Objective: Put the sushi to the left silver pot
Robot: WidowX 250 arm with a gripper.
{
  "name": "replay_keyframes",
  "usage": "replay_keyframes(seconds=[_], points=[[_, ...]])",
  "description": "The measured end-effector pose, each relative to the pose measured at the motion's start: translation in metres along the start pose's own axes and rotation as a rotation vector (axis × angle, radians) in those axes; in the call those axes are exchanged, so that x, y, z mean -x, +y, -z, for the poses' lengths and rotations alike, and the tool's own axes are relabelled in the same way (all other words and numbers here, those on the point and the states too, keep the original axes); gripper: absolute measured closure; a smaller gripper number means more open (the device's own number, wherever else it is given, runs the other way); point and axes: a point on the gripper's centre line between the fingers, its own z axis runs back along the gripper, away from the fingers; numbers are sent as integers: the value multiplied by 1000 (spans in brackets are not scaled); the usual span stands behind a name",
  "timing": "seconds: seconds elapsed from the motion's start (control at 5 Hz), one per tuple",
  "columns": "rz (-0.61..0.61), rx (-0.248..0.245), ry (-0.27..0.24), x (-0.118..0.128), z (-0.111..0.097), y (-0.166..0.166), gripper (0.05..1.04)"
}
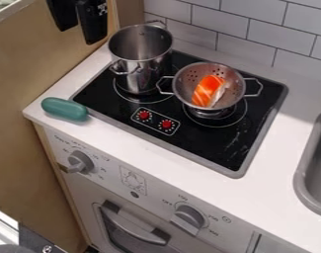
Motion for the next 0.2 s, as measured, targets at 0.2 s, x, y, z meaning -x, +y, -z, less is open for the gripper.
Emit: replay_keyframes(seconds=[0.2], points=[[-2,0,0,0,0,0,85]])
